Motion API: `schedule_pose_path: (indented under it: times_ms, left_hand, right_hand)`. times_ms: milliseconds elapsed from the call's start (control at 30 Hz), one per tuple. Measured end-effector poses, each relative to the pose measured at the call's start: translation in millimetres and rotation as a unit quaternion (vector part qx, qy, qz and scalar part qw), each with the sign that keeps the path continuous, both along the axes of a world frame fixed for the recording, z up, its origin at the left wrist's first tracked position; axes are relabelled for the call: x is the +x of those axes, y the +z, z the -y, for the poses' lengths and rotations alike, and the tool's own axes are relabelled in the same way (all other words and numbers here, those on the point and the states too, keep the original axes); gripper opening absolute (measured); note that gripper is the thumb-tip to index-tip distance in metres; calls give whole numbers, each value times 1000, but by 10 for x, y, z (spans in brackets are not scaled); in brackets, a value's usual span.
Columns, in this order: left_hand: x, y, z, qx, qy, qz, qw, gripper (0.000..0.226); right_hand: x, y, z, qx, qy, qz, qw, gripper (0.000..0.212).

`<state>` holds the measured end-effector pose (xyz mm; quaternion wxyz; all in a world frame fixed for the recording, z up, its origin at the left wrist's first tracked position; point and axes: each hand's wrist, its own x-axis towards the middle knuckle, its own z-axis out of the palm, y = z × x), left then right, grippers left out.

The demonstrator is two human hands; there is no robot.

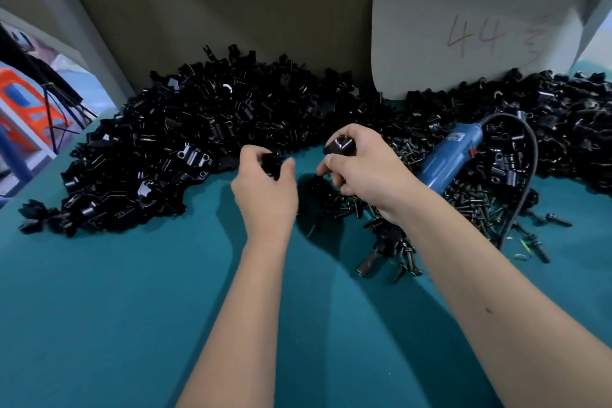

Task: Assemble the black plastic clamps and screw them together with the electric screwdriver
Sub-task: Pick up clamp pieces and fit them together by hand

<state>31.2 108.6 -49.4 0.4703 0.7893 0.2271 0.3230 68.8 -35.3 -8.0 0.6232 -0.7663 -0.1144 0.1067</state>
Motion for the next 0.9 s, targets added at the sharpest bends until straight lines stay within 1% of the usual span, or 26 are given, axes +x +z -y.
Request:
schedule_pose_path:
  times_ms: [33, 67, 100, 133, 233, 267, 333, 400, 467, 500, 567, 667, 733, 800, 833, 900]
  left_hand:
    - [3, 23, 72, -90, -27, 25, 995, 22]
    - [5, 42, 160, -184, -63, 41, 980, 24]
    - [3, 49, 245, -266, -100, 53, 957, 25]
    - [5, 59, 328, -322, -128, 63, 936, 25]
    - [-24, 120, 486, -379, -192, 88, 901, 27]
    - [-41, 149, 515, -403, -219, 96, 884, 30]
    - [-79, 212, 572, -466, -272, 100, 836, 32]
    - [-108, 239, 616, -519, -299, 96, 795, 25]
    - [-115, 227, 636, -555, -308, 94, 767, 13]
    - [-116, 223, 636, -569, -310, 94, 756, 11]
    - [-120, 210, 629, -590, -312, 93, 739, 14]
    - [-121, 187, 630, -606, -327, 97, 718, 10]
    - [-115, 171, 634, -612, -330, 96, 712, 9]
    - [-109, 161, 639, -610, -333, 90, 713, 10]
    - [-106, 159, 642, -607, -334, 87, 716, 10]
    - [-102, 150, 655, -593, -331, 83, 729, 12]
  right_hand:
    - [-9, 9, 22, 8, -1, 13, 1000, 15]
    - [-15, 23, 56, 25, -4, 20, 999, 15]
    - [-19, 43, 94, 47, -9, 25, 999, 17]
    - [-18, 63, 150, 64, -15, 32, 997, 19]
    - [-21, 133, 376, 79, -16, 72, 994, 17]
    - [-23, 148, 467, 84, -14, 83, 993, 16]
    - [-29, 150, 650, 102, -15, 94, 990, 19]
    - [-22, 132, 798, 130, -19, 85, 988, 23]
    - [0, 105, 903, 151, -18, 69, 986, 23]
    - [14, 95, 950, 157, -18, 65, 985, 21]
    - [32, 76, 1034, 157, -17, 67, 985, 16]
    - [19, 30, 1107, 166, -14, 58, 984, 14]
    - [11, 6, 1120, 182, -10, 49, 982, 14]
    - [10, -8, 1118, 175, -1, 71, 982, 14]
    - [10, -9, 1111, 169, 5, 89, 982, 14]
    - [2, -16, 1085, 159, 13, 122, 980, 22]
